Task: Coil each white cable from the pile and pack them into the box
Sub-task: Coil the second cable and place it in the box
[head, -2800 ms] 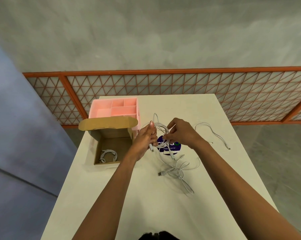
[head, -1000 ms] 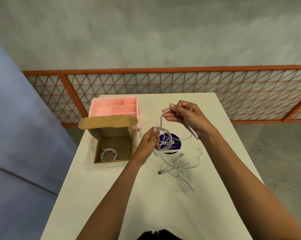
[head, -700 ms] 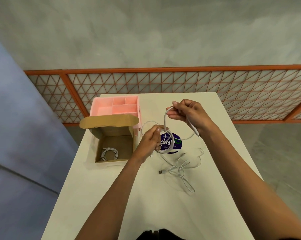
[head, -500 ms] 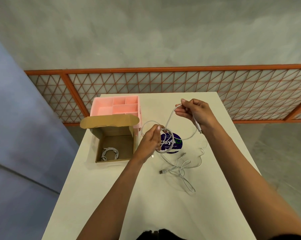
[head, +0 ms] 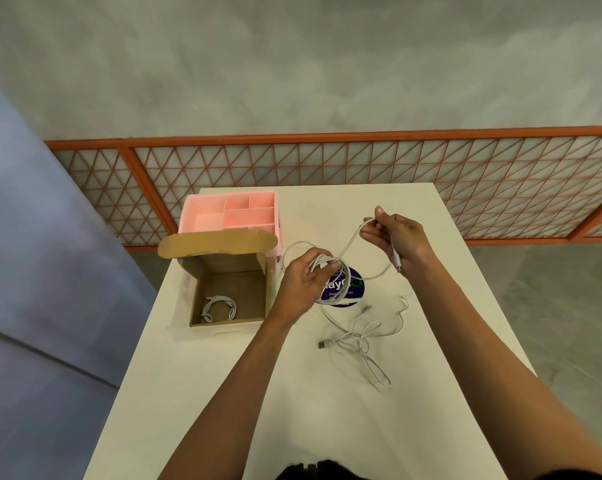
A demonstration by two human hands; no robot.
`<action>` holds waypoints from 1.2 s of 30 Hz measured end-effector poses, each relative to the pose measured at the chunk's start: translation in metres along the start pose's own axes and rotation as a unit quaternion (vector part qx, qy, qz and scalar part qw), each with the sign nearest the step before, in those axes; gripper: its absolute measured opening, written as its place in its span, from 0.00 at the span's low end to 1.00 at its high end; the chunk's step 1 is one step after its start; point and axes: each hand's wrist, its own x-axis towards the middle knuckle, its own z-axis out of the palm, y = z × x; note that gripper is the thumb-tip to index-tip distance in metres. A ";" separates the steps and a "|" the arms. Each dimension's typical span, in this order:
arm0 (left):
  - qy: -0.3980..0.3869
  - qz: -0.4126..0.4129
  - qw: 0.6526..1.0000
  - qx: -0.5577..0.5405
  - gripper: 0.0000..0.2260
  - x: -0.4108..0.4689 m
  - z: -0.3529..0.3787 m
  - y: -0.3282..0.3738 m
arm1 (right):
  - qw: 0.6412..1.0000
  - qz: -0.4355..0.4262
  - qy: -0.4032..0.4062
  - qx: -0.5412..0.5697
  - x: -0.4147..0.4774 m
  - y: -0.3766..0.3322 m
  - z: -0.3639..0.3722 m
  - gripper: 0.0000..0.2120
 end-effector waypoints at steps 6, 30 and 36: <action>0.047 -0.013 0.998 -0.049 0.07 0.004 -0.007 0.001 | 0.966 -0.018 -0.028 -0.255 -0.004 0.014 -0.013 0.14; 0.014 -0.055 0.997 -0.052 0.10 0.002 -0.004 0.004 | 0.932 -0.041 -0.064 -0.355 0.007 0.035 0.001 0.15; -0.009 -0.063 0.995 -0.082 0.08 0.000 -0.002 0.008 | 0.969 0.058 -0.093 -0.222 0.000 0.033 0.008 0.12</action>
